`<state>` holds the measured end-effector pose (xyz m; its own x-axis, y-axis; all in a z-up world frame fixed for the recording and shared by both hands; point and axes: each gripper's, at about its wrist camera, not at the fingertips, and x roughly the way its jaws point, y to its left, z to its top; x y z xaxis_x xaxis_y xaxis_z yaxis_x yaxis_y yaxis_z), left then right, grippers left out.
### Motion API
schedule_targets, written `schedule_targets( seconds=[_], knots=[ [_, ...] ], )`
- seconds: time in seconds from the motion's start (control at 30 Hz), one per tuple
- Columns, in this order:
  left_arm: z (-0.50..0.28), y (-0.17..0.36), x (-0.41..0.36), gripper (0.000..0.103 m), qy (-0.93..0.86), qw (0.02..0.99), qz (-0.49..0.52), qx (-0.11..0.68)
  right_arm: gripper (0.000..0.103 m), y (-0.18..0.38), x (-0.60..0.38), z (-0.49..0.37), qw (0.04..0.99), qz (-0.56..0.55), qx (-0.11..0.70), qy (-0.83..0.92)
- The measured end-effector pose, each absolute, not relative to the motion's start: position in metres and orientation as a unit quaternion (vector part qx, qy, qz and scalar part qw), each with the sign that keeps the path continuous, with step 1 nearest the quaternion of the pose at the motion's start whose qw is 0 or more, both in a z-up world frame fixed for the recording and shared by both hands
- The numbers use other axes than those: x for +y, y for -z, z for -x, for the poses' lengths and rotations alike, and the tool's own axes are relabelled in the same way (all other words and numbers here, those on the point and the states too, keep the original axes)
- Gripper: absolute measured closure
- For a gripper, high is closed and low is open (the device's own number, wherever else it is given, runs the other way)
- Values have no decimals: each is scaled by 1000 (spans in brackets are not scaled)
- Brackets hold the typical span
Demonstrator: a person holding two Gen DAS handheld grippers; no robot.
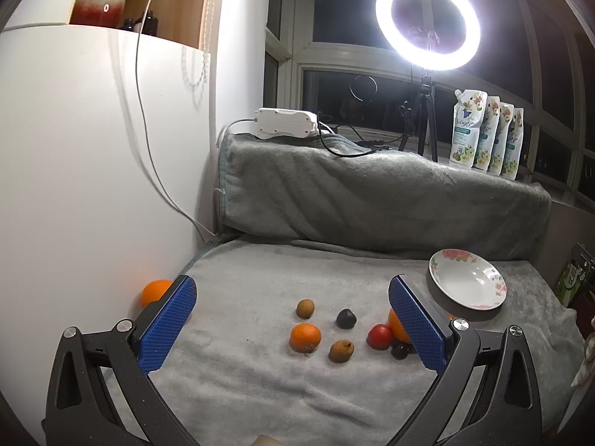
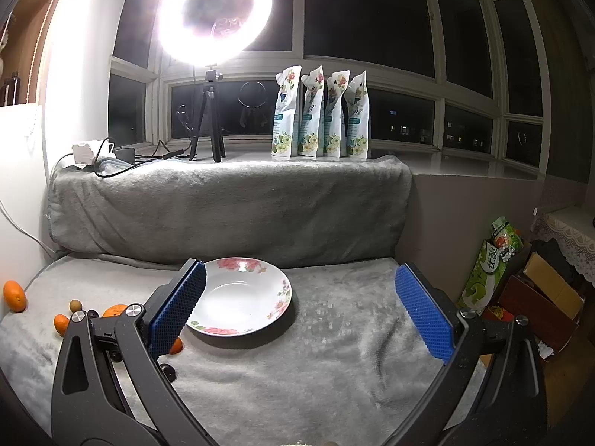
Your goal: Organize fruits
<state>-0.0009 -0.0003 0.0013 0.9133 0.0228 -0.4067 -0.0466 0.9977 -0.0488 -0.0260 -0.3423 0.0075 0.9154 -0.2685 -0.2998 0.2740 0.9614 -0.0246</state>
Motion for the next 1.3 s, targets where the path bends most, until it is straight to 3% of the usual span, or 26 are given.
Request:
schedule_targets(
  seconds=[1.3],
  knots=[
    [1, -2, -2, 0, -18, 978, 29, 208, 0, -8, -337, 26, 979, -9, 154, 136]
  ],
)
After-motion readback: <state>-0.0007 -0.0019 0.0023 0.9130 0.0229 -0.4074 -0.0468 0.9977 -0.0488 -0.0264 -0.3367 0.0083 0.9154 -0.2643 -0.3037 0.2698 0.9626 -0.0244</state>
